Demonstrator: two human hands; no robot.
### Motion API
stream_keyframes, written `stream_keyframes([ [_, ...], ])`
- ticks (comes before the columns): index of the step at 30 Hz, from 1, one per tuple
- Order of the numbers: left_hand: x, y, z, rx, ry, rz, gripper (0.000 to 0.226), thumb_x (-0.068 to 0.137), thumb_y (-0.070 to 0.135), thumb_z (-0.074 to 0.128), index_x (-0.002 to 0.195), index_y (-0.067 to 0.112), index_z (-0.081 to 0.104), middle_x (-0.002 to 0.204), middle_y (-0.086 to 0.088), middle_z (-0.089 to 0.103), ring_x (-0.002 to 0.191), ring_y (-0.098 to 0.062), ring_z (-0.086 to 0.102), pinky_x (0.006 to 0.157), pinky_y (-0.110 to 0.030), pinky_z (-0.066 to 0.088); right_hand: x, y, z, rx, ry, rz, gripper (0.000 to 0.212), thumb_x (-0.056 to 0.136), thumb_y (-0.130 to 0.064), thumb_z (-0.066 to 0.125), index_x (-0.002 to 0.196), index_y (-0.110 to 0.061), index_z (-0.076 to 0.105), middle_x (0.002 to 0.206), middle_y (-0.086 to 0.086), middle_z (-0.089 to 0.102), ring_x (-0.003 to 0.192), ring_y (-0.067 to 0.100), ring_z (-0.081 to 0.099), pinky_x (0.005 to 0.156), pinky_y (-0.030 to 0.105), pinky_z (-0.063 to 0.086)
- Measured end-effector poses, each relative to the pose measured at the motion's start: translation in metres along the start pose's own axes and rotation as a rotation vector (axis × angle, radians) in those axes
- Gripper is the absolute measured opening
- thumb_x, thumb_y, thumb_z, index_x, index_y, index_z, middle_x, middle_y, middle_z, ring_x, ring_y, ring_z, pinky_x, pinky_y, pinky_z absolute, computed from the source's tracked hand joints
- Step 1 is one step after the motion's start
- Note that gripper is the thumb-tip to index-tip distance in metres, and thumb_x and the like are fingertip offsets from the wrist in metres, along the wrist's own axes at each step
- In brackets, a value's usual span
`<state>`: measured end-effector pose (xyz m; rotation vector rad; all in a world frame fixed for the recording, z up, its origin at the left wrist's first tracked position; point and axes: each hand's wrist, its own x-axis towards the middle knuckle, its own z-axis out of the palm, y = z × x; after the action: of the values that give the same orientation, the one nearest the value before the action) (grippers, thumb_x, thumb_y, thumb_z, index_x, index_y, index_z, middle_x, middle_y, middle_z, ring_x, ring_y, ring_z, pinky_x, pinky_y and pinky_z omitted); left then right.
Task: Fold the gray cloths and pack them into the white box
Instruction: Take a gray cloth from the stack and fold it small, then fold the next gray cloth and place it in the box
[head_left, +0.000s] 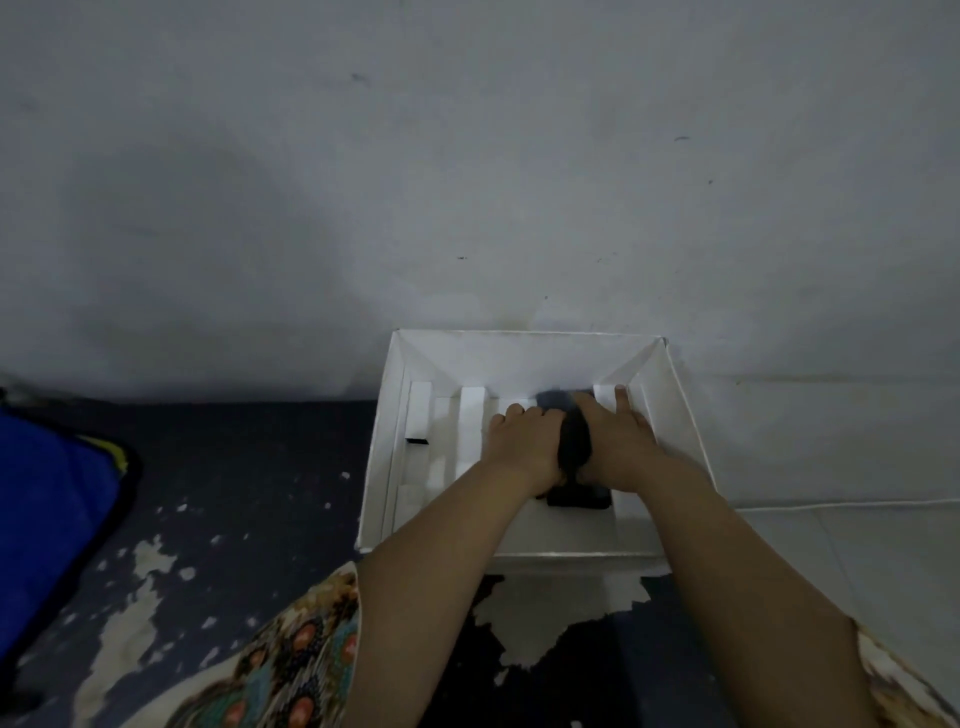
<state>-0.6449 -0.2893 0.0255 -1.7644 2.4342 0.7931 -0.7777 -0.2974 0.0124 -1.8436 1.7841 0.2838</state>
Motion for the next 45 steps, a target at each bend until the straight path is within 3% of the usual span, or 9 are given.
stream_keyframes([
  [3,-0.018,-0.006,-0.018,-0.128,0.07,0.04,0.045,0.081,0.021,0.064,0.124,0.016,0.051,0.123,-0.01,0.058,0.11,-0.03,0.053,0.09,-0.038,0.043,-0.012,-0.014,-0.015,0.368,0.155,-0.07,0.078,0.08,-0.007,0.066,0.144,-0.015,0.023,0.144,0.017,0.038,0.124,0.03,0.046,0.1,0.035,0.041],
  [5,-0.03,-0.011,-0.029,-0.28,0.16,0.039,0.031,0.085,0.019,0.06,0.116,0.014,0.056,0.117,-0.011,0.061,0.105,-0.029,0.057,0.088,-0.041,0.048,-0.024,-0.031,-0.022,0.541,0.308,-0.12,0.056,0.081,-0.003,0.064,0.131,-0.01,0.042,0.114,0.014,0.062,0.099,0.026,0.059,0.08,0.026,0.045],
  [15,-0.106,-0.066,-0.07,-0.519,0.475,0.081,0.014,0.086,0.015,0.059,0.099,0.02,0.057,0.095,0.007,0.059,0.088,-0.01,0.056,0.074,-0.022,0.048,-0.098,-0.133,-0.015,0.871,0.605,-0.14,0.031,0.081,0.004,0.052,0.105,-0.015,0.056,0.084,0.0,0.061,0.068,0.006,0.054,0.047,0.004,0.041],
  [23,-0.228,-0.191,-0.114,-0.439,0.514,0.109,0.015,0.085,0.009,0.059,0.098,0.016,0.058,0.097,0.0,0.06,0.086,-0.011,0.056,0.075,-0.022,0.043,-0.131,-0.286,0.034,0.882,0.56,-0.236,0.027,0.083,0.0,0.055,0.102,-0.019,0.057,0.085,-0.002,0.059,0.073,0.007,0.054,0.059,0.006,0.043],
  [26,-0.276,-0.246,-0.122,-0.381,0.516,0.086,0.016,0.086,0.01,0.058,0.1,0.016,0.058,0.099,-0.001,0.061,0.089,-0.012,0.056,0.077,-0.025,0.046,-0.136,-0.35,0.06,0.874,0.509,-0.29,0.024,0.085,-0.002,0.056,0.103,-0.017,0.057,0.084,-0.003,0.059,0.08,0.011,0.056,0.07,0.017,0.043],
  [33,-0.374,-0.369,-0.109,-0.243,0.509,-0.015,0.017,0.085,0.012,0.061,0.101,0.019,0.06,0.103,0.001,0.063,0.096,-0.011,0.057,0.083,-0.029,0.05,-0.149,-0.473,0.147,0.83,0.361,-0.347,0.023,0.082,-0.003,0.058,0.092,-0.024,0.059,0.078,-0.009,0.057,0.072,0.004,0.055,0.058,0.005,0.041],
  [36,-0.408,-0.412,-0.091,-0.179,0.463,-0.072,0.016,0.085,0.012,0.061,0.1,0.017,0.061,0.101,0.0,0.063,0.095,-0.013,0.057,0.082,-0.031,0.05,-0.153,-0.509,0.189,0.795,0.298,-0.35,0.021,0.084,-0.002,0.057,0.093,-0.021,0.061,0.082,-0.006,0.058,0.075,0.007,0.055,0.064,0.013,0.044],
  [41,-0.441,-0.461,-0.056,-0.155,0.322,-0.136,0.019,0.087,0.009,0.057,0.105,0.014,0.062,0.106,-0.003,0.064,0.101,-0.016,0.057,0.086,-0.033,0.049,-0.153,-0.537,0.244,0.676,0.211,-0.322,0.016,0.088,-0.006,0.056,0.099,-0.016,0.063,0.086,-0.006,0.061,0.073,-0.001,0.053,0.058,0.005,0.042],
  [45,-0.447,-0.478,-0.032,-0.15,0.209,-0.172,0.023,0.09,0.015,0.057,0.112,0.017,0.061,0.111,-0.002,0.062,0.099,-0.016,0.057,0.082,-0.029,0.049,-0.149,-0.542,0.269,0.574,0.156,-0.296,0.019,0.089,-0.008,0.056,0.106,-0.01,0.063,0.1,0.005,0.067,0.084,0.008,0.057,0.074,0.014,0.047],
])
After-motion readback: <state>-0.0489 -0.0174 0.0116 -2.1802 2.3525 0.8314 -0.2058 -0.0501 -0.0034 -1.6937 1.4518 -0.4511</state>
